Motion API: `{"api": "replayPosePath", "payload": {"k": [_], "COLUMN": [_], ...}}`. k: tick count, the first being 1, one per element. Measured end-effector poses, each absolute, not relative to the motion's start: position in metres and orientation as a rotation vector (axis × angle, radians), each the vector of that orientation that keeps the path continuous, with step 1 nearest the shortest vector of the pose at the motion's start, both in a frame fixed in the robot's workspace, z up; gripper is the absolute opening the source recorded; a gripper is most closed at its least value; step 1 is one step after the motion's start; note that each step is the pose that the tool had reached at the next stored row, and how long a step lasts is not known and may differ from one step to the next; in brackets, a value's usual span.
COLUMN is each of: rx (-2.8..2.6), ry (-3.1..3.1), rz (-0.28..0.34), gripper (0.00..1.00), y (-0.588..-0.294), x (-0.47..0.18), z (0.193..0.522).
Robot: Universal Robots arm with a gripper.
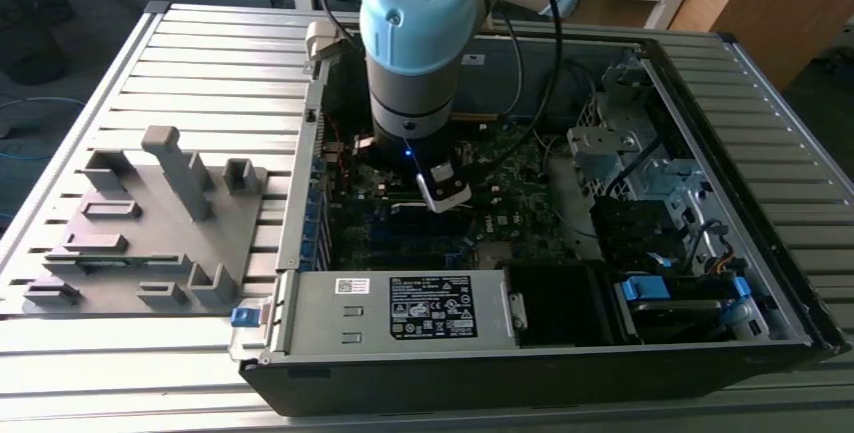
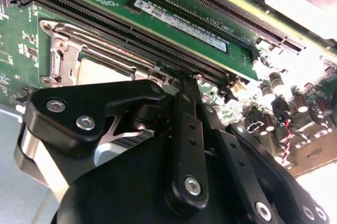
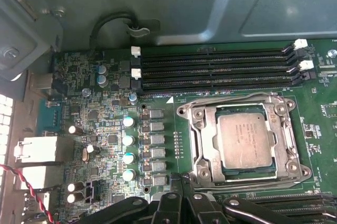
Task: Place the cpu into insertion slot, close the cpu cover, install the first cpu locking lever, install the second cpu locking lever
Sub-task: 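Install the second cpu locking lever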
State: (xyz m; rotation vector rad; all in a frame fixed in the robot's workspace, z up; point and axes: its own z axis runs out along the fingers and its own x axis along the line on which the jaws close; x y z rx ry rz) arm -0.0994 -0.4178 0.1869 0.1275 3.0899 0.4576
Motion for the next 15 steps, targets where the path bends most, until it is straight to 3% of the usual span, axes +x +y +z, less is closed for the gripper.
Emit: {"api": "replayPosePath", "payload": {"k": [15], "rx": [0.127], "ry": [3.088], "rz": [0.450], "gripper": [0.11], "y": [-0.4178], "x": [-0.1009], "z": [0.1879]}}
